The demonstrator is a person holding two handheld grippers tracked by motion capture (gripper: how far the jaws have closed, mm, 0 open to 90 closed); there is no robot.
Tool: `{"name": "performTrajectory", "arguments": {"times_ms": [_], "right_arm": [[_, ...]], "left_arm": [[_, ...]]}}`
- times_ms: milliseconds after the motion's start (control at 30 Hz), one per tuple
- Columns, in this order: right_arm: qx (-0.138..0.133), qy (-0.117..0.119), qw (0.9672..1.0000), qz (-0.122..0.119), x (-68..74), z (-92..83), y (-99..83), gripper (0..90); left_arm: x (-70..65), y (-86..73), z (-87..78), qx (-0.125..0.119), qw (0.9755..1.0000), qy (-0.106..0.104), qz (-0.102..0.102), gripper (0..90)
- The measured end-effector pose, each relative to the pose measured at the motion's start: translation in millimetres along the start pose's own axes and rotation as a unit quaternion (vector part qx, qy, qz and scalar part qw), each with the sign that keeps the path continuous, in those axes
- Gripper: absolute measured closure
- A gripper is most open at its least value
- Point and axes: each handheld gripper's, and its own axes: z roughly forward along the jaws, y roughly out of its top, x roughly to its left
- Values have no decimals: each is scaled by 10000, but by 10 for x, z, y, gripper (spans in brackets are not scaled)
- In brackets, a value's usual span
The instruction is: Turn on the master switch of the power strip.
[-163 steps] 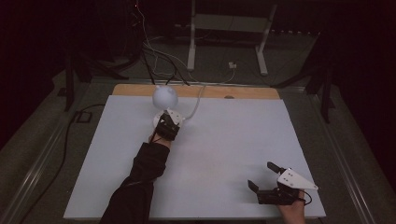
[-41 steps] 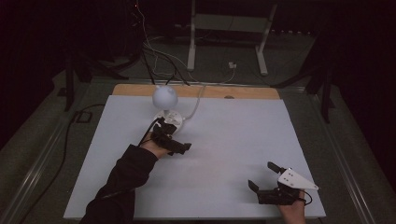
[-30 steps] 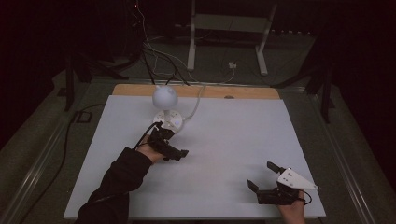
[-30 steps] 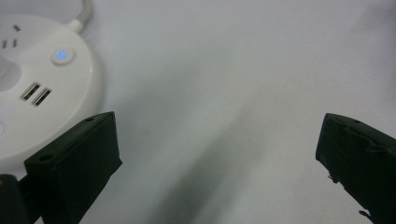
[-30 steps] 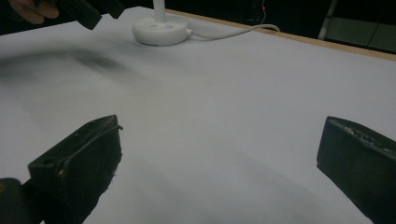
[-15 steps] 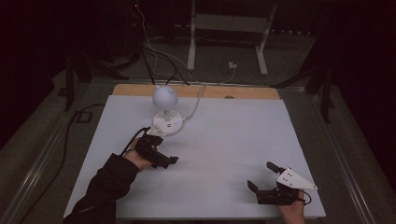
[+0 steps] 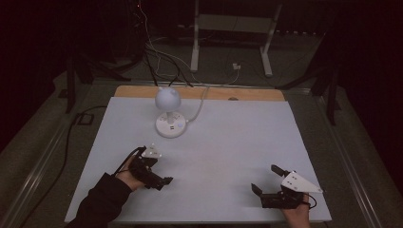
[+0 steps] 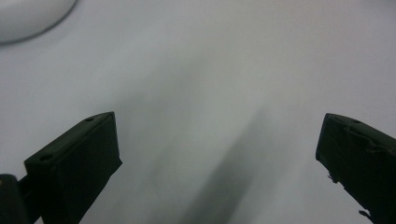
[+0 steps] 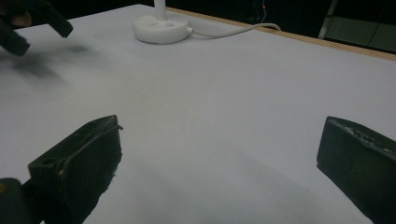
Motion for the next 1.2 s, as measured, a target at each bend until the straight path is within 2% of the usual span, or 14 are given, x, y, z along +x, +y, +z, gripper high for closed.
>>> {"name": "performTrajectory", "arguments": {"times_ms": [167, 367, 633, 767, 1000, 1200], "right_arm": [[19, 4, 10000, -14, 0, 5, -2, 0], [39, 1, 10000, -28, 8, 8, -3, 0], [57, 7, 10000, -45, 10, 5, -4, 0], [61, 27, 10000, -59, 9, 6, -5, 0], [70, 16, 10000, -69, 7, 6, -6, 0], [60, 24, 9999, -77, 8, 3, -5, 0]], "left_arm": [[-14, -200, -22, -34, 10000, 6, 30, 2], [-7, -418, -68, -119, 9996, 179, 192, 2], [-9, -646, -148, -221, 9996, 116, 162, 3], [5, -756, -180, -242, 9995, 199, 80, 3], [2, -871, -269, -280, 9991, 305, 57, 3], [-1, -889, -262, -321, 9991, 268, 40, 3]]}}
